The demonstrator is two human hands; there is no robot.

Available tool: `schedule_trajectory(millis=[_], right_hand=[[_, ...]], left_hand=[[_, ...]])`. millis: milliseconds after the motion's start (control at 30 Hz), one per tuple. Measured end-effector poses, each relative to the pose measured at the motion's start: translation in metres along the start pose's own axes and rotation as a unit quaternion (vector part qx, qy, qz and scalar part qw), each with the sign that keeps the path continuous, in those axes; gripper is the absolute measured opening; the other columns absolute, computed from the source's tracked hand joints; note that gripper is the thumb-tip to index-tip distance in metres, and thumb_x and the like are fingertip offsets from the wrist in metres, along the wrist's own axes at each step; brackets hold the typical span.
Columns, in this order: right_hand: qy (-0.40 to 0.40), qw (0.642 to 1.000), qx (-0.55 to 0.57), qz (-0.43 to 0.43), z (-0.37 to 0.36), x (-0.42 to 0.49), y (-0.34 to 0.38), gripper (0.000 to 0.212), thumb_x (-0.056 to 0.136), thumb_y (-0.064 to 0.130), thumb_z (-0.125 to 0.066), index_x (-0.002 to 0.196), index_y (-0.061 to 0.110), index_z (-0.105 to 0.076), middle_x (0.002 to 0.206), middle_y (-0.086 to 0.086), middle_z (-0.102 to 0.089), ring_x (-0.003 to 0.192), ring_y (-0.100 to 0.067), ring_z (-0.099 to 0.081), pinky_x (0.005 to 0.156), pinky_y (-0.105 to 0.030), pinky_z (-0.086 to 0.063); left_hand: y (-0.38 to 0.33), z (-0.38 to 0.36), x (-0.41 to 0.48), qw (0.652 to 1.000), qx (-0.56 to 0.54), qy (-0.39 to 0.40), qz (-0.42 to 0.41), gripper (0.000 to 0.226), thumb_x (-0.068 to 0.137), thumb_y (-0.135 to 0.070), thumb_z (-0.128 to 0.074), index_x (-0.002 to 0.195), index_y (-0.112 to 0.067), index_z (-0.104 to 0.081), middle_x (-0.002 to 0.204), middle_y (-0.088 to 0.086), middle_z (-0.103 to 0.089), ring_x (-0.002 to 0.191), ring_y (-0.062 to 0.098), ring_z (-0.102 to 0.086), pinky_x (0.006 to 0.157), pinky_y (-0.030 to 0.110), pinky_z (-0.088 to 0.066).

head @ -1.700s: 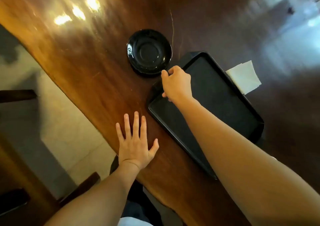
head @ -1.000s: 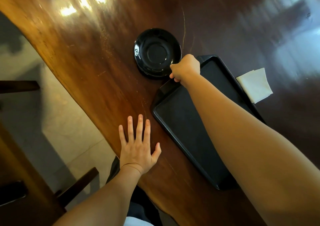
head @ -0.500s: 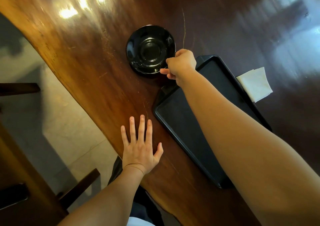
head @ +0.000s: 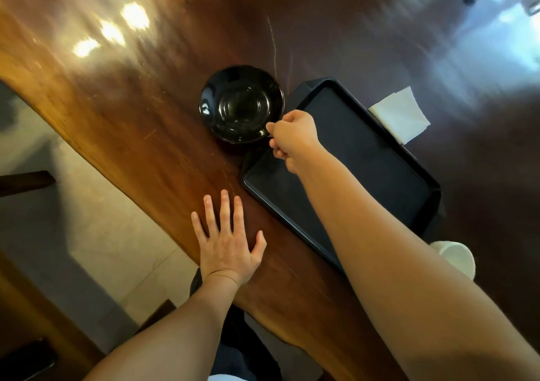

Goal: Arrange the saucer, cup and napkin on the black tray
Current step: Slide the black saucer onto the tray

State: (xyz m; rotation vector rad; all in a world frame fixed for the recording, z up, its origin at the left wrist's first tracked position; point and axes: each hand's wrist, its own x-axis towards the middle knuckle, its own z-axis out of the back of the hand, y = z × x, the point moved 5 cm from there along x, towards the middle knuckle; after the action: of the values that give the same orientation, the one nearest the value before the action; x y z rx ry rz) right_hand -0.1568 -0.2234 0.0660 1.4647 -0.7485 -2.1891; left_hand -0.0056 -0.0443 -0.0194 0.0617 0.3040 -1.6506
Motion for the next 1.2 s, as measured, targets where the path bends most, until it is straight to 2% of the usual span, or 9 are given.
schedule_trajectory(millis=[167,367,733,900,1200], right_hand=[[-0.019,0.999,0.038,-0.004,0.029,-0.013,-0.019,0.012,0.096,0.006,-0.061,0.096,0.014,-0.052,0.082,-0.007,-0.059,0.037,-0.002,-0.050,0.037,-0.017,-0.041],[-0.047,0.995,0.083,-0.014,0.064,-0.022,-0.042,0.016,0.095,0.004,-0.062,0.090,0.013,-0.050,0.075,-0.006,-0.056,0.029,-0.001,-0.046,0.034,-0.017,-0.036],[-0.092,0.979,0.173,-0.055,0.105,-0.020,-0.063,0.016,0.097,0.002,-0.059,0.090,0.012,-0.049,0.079,-0.011,-0.056,0.035,-0.006,-0.042,0.032,-0.018,-0.032],[-0.116,0.965,0.220,-0.078,0.118,-0.012,-0.070,0.028,0.097,0.001,-0.058,0.077,0.014,-0.045,0.078,-0.009,-0.055,0.039,-0.008,-0.042,0.032,-0.018,-0.032],[-0.157,0.936,0.307,-0.076,0.123,0.004,-0.080,0.032,0.095,-0.004,-0.058,0.076,0.014,-0.040,0.069,-0.004,-0.047,0.035,-0.006,-0.041,0.032,-0.019,-0.030]], left_hand=[[0.000,0.001,-0.001,1.000,0.003,-0.008,-0.003,0.090,0.086,-0.066,-0.039,0.159,-0.016,-0.027,0.169,0.015,-0.020,0.158,0.042,-0.011,0.125,0.058,0.006],[-0.001,0.002,-0.001,1.000,0.007,-0.006,-0.002,0.089,0.087,-0.066,-0.036,0.159,-0.016,-0.026,0.170,0.016,-0.021,0.157,0.043,-0.012,0.124,0.056,0.010],[-0.002,0.004,-0.001,1.000,0.022,0.013,0.011,0.090,0.086,-0.066,-0.039,0.160,-0.016,-0.025,0.170,0.017,-0.023,0.158,0.044,-0.011,0.124,0.057,0.009],[-0.003,0.005,-0.001,1.000,0.021,0.018,0.007,0.089,0.088,-0.064,-0.033,0.160,-0.012,-0.024,0.170,0.019,-0.023,0.158,0.045,-0.010,0.124,0.062,0.001],[0.000,-0.001,-0.002,0.999,0.030,0.013,0.001,0.090,0.087,-0.064,-0.033,0.160,-0.012,-0.023,0.169,0.020,-0.022,0.158,0.045,-0.010,0.123,0.065,-0.004]])
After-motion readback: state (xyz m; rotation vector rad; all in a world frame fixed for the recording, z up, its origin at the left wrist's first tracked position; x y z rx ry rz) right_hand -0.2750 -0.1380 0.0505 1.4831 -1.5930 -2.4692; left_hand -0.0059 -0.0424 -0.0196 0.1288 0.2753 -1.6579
